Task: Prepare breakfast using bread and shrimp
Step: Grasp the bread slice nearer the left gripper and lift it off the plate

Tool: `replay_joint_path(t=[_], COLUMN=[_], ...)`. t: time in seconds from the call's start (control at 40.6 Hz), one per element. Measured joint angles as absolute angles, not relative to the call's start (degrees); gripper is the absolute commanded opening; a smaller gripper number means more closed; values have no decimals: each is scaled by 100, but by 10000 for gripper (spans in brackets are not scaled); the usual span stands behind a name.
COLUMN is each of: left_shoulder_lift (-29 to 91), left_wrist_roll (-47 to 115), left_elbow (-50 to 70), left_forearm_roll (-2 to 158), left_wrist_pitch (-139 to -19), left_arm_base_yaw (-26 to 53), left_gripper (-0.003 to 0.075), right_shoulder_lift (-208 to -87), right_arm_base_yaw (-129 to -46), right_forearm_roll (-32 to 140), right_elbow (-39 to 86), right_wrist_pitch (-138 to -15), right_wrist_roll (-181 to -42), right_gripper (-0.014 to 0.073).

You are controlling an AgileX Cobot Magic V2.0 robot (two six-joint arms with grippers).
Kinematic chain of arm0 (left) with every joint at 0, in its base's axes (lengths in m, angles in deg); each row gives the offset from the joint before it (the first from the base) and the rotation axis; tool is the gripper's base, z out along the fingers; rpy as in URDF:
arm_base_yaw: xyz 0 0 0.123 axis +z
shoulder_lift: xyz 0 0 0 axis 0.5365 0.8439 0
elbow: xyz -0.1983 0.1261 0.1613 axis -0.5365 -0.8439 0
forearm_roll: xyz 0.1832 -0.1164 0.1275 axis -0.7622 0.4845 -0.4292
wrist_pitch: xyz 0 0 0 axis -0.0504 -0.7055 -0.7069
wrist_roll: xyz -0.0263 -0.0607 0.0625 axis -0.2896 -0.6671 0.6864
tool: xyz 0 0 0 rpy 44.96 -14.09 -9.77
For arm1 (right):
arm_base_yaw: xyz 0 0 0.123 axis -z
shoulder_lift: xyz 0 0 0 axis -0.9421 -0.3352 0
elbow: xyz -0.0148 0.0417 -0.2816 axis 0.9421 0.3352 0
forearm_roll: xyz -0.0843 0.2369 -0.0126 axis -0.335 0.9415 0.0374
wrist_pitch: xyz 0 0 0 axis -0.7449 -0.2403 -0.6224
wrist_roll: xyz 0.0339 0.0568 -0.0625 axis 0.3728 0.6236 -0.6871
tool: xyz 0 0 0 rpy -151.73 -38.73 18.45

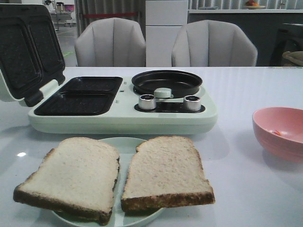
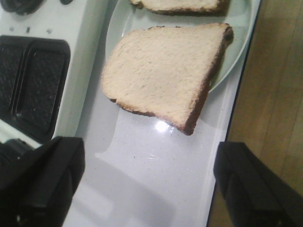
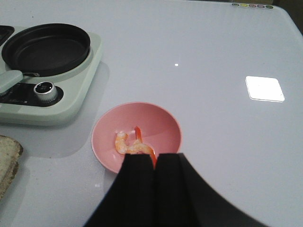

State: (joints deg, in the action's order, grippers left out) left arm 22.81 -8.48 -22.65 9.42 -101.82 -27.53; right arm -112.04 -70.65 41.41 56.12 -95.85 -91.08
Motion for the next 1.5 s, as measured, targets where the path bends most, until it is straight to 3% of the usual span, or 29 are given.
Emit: replay_joint_path(t=[0.246, 0.443, 0.911, 1.009, 1.502], left_shoulder_lift=[3725, 4653, 6031, 6121, 6264], left_wrist_roll=[-2088, -3180, -4829, -4984, -5160], left_elbow=[-2265, -2265, -2265, -2254, -2246], left_forearm_roll=[-872, -2143, -3466, -3609, -3939], left_wrist_pitch=[-10217, -10272, -10667, -10738, -11127], left_arm_base_yaw=[-3559, -3588, -3457, -3425, -3558], left_gripper=[580, 580, 569, 518, 98], right_shoulder_lift=[-11204, -11204, -11204, -11204, -11204], right_arm_base_yaw=[-7065, -7065, -7065, -7065, -7065], right_forearm_roll=[4141, 4141, 4141, 4141, 4141], right_elbow=[5612, 5612, 5612, 5612, 5612], right_wrist_pitch=[-9585, -9585, -9585, -9585, -9585], right_wrist_roll=[-9098, -9098, -9098, -9098, -9098], right_gripper=[8, 8, 8, 8, 8])
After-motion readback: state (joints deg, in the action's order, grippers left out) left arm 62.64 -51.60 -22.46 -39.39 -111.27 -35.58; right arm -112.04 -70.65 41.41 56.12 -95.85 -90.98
